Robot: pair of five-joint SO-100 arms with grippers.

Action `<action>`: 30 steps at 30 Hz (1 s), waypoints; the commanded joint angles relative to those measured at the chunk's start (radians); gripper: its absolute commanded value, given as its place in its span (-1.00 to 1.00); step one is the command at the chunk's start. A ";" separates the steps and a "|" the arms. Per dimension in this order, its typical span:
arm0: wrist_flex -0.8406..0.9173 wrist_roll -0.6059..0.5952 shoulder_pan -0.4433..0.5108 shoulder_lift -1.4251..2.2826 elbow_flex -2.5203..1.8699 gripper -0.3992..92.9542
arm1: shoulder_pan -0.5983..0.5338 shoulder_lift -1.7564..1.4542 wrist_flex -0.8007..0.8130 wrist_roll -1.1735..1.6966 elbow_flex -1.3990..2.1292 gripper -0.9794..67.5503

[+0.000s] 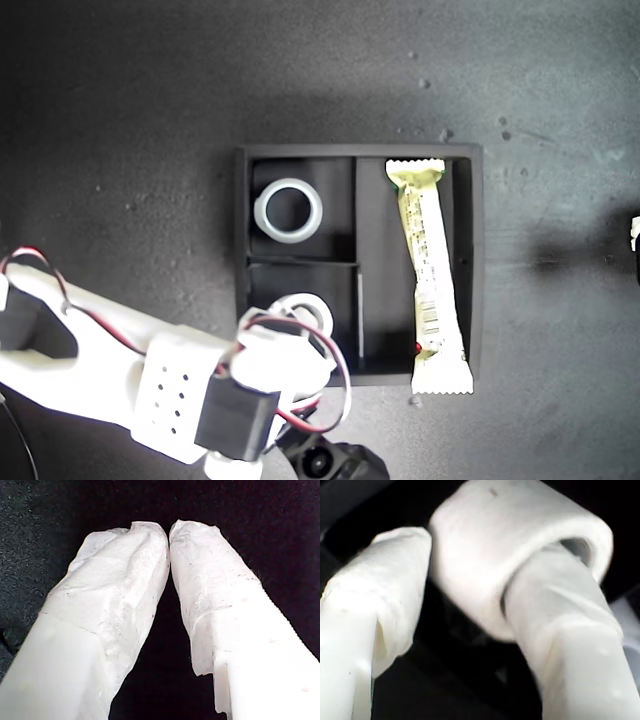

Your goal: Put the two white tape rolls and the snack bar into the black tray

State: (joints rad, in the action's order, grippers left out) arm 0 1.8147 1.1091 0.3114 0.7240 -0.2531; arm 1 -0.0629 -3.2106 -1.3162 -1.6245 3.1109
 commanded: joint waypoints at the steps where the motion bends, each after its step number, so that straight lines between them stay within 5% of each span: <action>1: 0.020 0.002 0.009 0.110 -0.012 -0.65 | -0.040 -0.003 -0.002 0.109 0.012 -0.97; 11: 0.020 -0.072 -0.038 0.313 -0.060 -0.79 | -0.075 -0.003 -0.002 0.107 0.012 -0.97; 13: 0.020 -0.075 -0.064 0.456 -0.184 -0.97 | -0.075 -0.003 -0.002 0.107 0.012 -0.97; 18: 0.009 0.000 -0.141 0.876 -0.716 -0.99 | -0.075 -0.003 -0.002 0.107 0.012 -0.97; 24: -0.459 0.107 -0.239 1.445 -1.733 -0.99 | -0.075 -0.003 -0.002 0.106 0.012 -0.97; 30: -0.667 0.115 -0.319 1.894 -2.275 -0.99 | -0.071 -0.003 -0.002 0.106 0.012 -0.97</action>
State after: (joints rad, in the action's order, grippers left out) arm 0 1.2241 1.2195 0.0245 2.3869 -2.2672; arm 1 -0.1304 -3.2106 -1.3162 -1.6245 3.1109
